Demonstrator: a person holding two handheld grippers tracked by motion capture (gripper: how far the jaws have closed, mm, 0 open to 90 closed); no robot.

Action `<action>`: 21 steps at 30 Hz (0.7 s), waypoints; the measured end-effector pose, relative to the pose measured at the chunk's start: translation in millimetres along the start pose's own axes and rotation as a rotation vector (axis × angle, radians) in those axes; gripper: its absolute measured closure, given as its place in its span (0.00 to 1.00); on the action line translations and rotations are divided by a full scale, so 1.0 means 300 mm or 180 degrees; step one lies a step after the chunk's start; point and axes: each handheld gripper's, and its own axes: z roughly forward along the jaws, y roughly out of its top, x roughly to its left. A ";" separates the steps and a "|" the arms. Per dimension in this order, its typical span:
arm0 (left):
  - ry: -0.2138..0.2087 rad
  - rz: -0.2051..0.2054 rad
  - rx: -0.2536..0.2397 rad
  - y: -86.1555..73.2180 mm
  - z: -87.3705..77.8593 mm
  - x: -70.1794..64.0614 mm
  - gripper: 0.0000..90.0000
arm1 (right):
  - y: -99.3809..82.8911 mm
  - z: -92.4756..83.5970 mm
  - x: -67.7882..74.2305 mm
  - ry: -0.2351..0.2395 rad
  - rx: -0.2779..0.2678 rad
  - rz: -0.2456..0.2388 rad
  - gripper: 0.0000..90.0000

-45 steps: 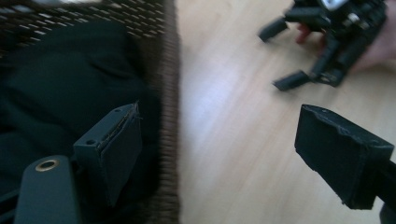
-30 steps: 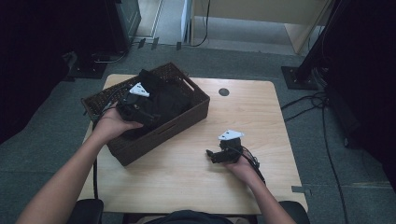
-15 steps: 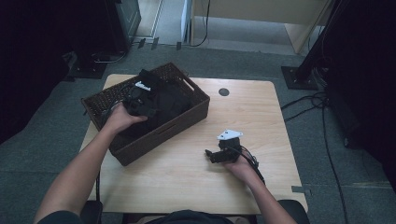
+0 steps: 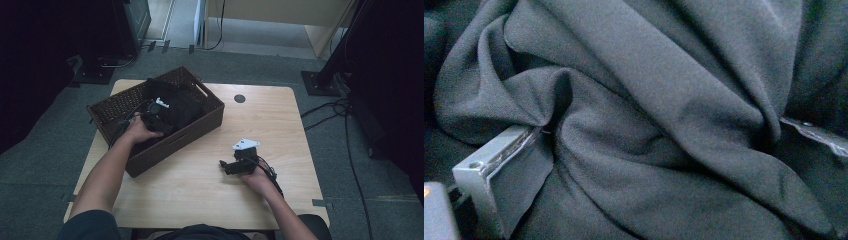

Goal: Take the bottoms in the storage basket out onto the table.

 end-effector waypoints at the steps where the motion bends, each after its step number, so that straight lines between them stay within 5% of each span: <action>1: 0.0020 -0.0001 -0.0017 0.000 0.004 0.001 0.00 | 0.000 0.000 0.000 0.0003 0.0002 0.0000 0.07; 5: 0.0062 -0.0129 0.0019 0.006 -0.001 0.003 0.01 | 0.000 0.000 0.000 0.0001 0.0004 0.0003 0.07; 9: 0.0164 -0.0303 -0.0145 -0.010 -0.017 0.019 0.18 | 0.000 0.001 0.001 -0.0002 -0.0001 0.0005 0.07; 11: 0.0146 -0.0290 -0.0171 -0.011 -0.030 0.026 0.30 | 0.001 0.001 0.001 -0.0003 0.0000 0.0010 0.07; 14: 0.0008 -0.0400 -0.0150 -0.004 -0.041 0.027 0.64 | 0.001 0.001 0.000 -0.0012 0.0001 0.0013 0.07; 17: -0.0118 -0.0365 -0.0125 -0.003 -0.047 0.026 0.73 | 0.001 0.001 0.000 -0.0020 0.0006 0.0028 0.07; 21: -0.0098 -0.0194 0.0021 0.021 -0.052 0.020 0.74 | 0.003 0.003 -0.002 -0.0048 0.0000 0.0047 0.07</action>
